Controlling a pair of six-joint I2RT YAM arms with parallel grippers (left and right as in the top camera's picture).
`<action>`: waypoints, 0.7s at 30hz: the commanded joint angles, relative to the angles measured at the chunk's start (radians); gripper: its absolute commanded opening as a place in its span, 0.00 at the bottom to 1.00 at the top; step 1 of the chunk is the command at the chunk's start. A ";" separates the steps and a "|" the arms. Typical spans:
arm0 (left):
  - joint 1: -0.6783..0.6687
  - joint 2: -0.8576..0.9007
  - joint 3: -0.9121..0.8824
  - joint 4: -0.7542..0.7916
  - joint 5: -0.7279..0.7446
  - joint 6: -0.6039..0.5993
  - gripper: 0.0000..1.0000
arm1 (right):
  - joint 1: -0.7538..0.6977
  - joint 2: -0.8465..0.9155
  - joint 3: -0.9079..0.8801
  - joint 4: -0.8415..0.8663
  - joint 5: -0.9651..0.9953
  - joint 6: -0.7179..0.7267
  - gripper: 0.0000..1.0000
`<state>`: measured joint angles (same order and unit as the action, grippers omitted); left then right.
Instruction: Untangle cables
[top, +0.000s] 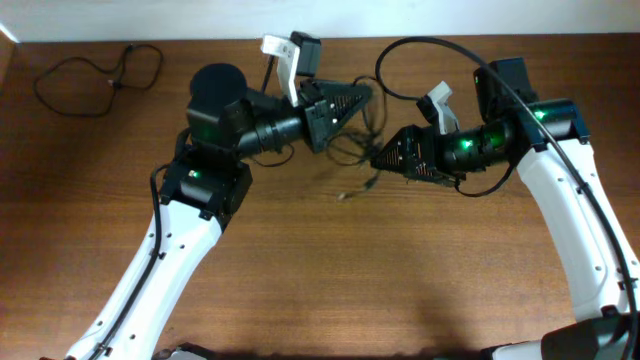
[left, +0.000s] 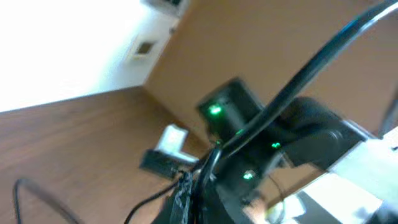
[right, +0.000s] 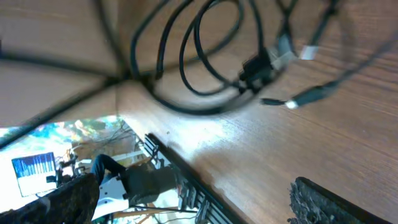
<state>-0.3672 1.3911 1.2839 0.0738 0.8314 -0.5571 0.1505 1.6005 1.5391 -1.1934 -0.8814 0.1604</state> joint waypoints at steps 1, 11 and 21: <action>-0.028 -0.011 0.008 0.028 0.117 -0.136 0.00 | 0.006 0.003 0.002 0.023 -0.024 -0.018 0.98; -0.038 -0.012 0.008 0.303 0.266 -0.480 0.00 | 0.006 0.003 0.002 0.043 0.559 0.226 0.98; 0.042 -0.013 0.008 0.536 0.334 -0.610 0.00 | 0.005 0.003 0.002 -0.024 0.842 0.325 0.99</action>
<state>-0.3843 1.3911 1.2816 0.6003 1.1309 -1.1225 0.1516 1.6005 1.5391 -1.1965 -0.1730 0.4400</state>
